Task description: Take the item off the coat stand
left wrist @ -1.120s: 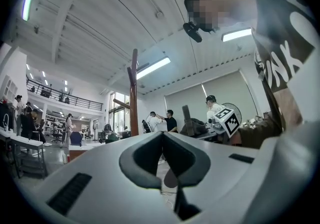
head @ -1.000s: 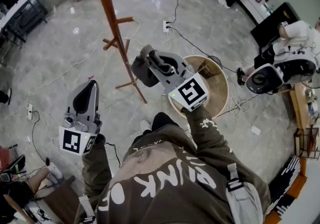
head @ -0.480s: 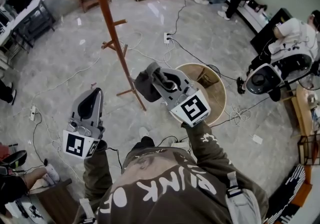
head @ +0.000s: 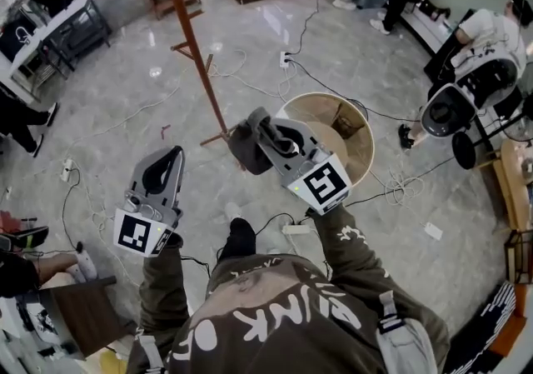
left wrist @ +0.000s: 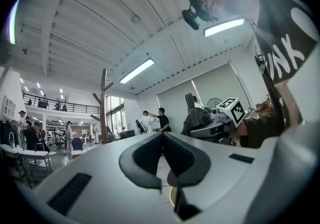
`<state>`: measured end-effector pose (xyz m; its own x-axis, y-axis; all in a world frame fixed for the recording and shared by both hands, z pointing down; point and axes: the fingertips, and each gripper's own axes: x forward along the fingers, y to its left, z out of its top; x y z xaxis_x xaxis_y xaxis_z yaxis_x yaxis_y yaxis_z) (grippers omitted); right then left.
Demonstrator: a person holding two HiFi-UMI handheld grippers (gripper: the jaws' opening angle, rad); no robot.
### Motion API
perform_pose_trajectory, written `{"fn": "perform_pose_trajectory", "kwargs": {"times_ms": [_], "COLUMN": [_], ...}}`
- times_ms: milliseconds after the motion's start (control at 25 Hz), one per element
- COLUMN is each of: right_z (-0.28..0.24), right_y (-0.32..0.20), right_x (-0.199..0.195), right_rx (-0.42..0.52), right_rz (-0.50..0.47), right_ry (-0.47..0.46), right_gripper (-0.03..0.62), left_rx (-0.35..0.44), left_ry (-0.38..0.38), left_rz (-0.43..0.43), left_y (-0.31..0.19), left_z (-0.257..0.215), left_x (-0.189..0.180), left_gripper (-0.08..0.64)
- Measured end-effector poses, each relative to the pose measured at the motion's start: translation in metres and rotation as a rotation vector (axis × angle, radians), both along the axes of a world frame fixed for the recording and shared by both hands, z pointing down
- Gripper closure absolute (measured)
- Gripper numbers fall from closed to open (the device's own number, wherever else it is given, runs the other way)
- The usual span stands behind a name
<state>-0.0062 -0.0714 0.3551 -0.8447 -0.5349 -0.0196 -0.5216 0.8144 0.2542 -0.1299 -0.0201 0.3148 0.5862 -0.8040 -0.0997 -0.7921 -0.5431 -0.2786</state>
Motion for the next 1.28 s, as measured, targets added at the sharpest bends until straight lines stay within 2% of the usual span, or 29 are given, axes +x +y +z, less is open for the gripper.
{"fn": "perform_pose_trajectory", "kwargs": {"times_ms": [160, 360, 720, 1280], "right_z": [-0.005, -0.015, -0.03, -0.043], "right_y": [0.039, 0.068, 0.094, 0.111], "right_x": [0.009, 0.006, -0.014, -0.021], "right_rx": [0.006, 0.019, 0.07, 0.075], "right_rz": [-0.013, -0.011, 0.006, 0.002], "right_ry": [-0.003, -0.017, -0.033, -0.022], "right_gripper": [0.526, 0.526, 0.528, 0.534], "left_rx": [-0.006, 0.005, 0.027, 0.031], "left_ry": [-0.009, 0.009, 0.024, 0.019], "left_rz": [-0.007, -0.013, 0.004, 0.004], "left_y": [0.041, 0.07, 0.093, 0.113], "left_z": [-0.005, -0.013, -0.023, -0.036], "left_x": [0.009, 0.0, -0.026, -0.028], "left_gripper": [0.555, 0.555, 0.555, 0.555]}}
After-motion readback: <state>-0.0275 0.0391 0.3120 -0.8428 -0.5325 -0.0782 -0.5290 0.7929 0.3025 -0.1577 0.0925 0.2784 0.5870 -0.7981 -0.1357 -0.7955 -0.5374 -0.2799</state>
